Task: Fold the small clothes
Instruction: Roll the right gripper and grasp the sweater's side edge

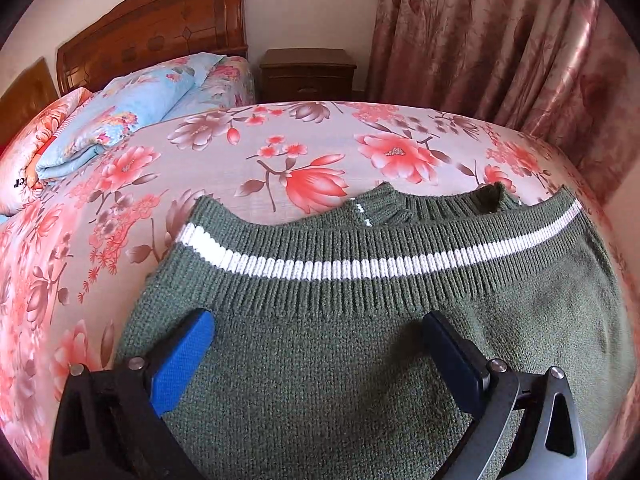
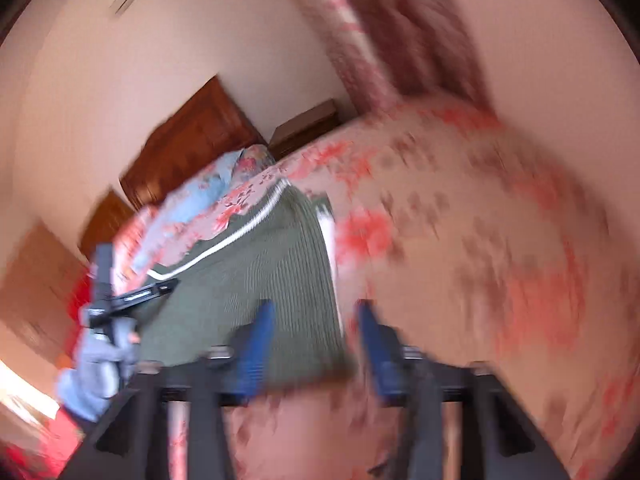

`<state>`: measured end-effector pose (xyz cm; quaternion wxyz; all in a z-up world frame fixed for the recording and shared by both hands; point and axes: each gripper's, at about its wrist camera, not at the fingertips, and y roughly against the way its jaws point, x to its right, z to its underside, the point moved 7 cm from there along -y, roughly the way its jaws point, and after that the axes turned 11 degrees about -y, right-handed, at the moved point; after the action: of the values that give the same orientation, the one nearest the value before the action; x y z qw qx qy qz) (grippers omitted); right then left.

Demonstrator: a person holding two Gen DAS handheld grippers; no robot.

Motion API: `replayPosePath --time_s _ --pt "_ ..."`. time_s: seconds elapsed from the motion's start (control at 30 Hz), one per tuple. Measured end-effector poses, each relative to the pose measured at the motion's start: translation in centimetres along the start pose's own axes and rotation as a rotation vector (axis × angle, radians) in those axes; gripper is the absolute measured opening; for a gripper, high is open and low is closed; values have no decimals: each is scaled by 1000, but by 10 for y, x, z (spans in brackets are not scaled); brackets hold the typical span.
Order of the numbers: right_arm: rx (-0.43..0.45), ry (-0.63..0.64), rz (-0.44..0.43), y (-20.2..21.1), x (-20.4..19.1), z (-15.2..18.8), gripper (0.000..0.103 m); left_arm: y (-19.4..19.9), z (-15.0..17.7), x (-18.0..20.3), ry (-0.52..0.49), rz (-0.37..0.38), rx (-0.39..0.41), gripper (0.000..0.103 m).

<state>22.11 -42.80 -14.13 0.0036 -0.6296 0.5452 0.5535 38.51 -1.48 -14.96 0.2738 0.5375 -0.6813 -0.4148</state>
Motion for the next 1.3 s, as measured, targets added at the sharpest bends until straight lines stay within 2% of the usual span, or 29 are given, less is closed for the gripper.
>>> replayPosePath --time_s 0.03,0.1,0.17,0.2,0.4,0.5,0.6,0.63,0.67,0.73,0.87,1.0,1.13,1.23,1.3 --pt "-20 -53 -28 0 8 11 82 0 0 0 0 -1 0 103" --pt "-51 -116 -78 -2 15 25 82 0 0 0 0 -1 1 103" --pt "-76 -129 -58 -14 19 33 81 0 0 1 0 -2 3 103" --pt "-63 -119 -65 -16 15 31 81 0 0 1 0 -2 4 103" --pt "-173 -33 -114 -65 -27 33 81 1 0 0 0 -4 9 103" --pt "-156 -37 -116 -81 -36 28 75 1 0 1 -1 -8 10 103" --pt "-135 -152 -131 -89 -30 16 67 0 0 -1 3 -13 13 103" --pt "-127 -168 -125 -93 -30 12 60 0 0 -1 4 -14 13 103" --pt "-127 -175 -120 -97 -30 10 46 0 0 -1 4 -14 14 103" --pt "-175 -202 -138 -107 -30 14 30 0 0 -1 3 -13 16 103" --pt "-126 -210 -226 -92 -30 17 27 0 -1 1 -8 -8 22 103" --pt "-90 -174 -235 -76 -30 27 27 7 -1 8 -41 23 46 103" --pt "-82 -176 -214 -70 -24 35 27 41 8 33 -34 77 125 103" --pt "-76 -156 -196 -68 -28 34 27 55 30 69 -164 13 120 103" --pt "-71 -146 -193 -69 -32 37 27 44 53 91 -267 -43 48 103"
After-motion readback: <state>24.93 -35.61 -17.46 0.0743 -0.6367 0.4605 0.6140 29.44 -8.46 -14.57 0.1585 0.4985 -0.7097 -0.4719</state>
